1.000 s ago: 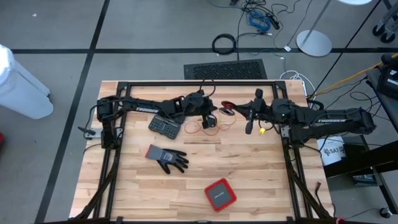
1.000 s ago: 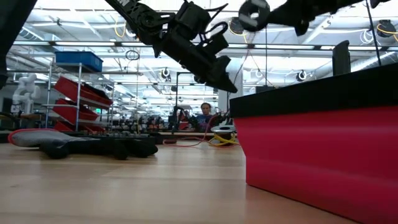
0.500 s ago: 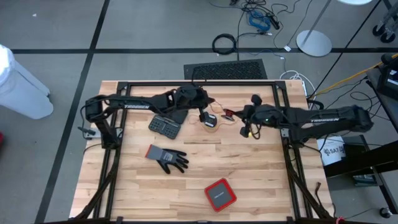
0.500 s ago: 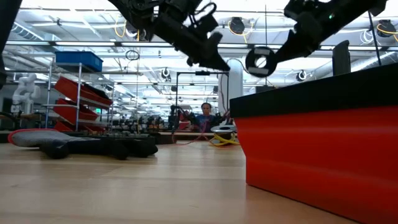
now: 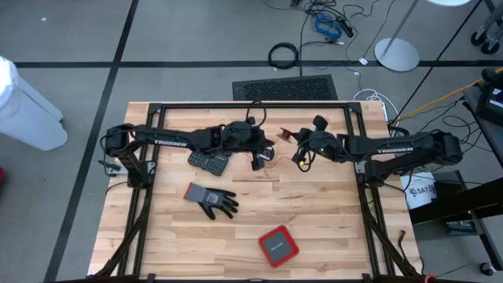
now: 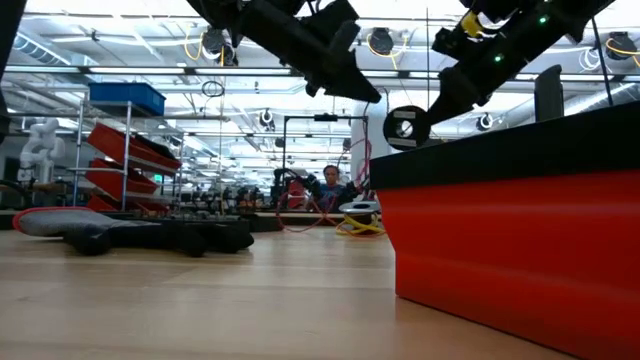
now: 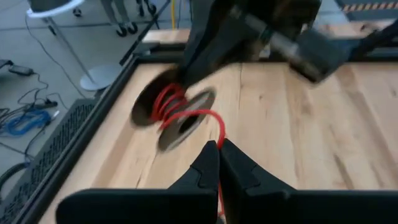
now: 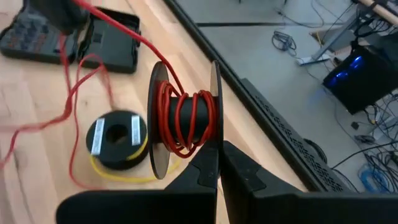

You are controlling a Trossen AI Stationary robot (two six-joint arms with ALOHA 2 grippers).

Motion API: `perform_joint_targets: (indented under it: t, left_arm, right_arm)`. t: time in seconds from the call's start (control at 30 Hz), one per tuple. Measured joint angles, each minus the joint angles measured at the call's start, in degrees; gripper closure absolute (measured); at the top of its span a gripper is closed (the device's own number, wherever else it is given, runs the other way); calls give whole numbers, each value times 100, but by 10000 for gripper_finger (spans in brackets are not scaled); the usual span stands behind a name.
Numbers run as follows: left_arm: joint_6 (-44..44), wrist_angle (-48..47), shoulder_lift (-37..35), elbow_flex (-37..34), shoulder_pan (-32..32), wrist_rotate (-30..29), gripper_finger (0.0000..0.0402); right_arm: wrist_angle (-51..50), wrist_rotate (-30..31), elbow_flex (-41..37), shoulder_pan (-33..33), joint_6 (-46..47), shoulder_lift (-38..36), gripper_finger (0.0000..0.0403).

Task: Coil cords
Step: Coil the red wire onto the spool

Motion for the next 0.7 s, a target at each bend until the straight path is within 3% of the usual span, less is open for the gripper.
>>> perform_joint_targets:
  t: [0.3,0.6,0.7]
  left_arm:
    - [-364,707,220,-5,-160,-67,401]
    - [-753,1185,768,0,-160,-541,402]
    - [-749,1172,881,-2,-197,-1013,402]
  right_arm:
    - [1443,154,0,-15,-74,534,403]
    - [2031,141,0,10,-68,528,403]
    - [2136,137,0,49,-66,487,403]
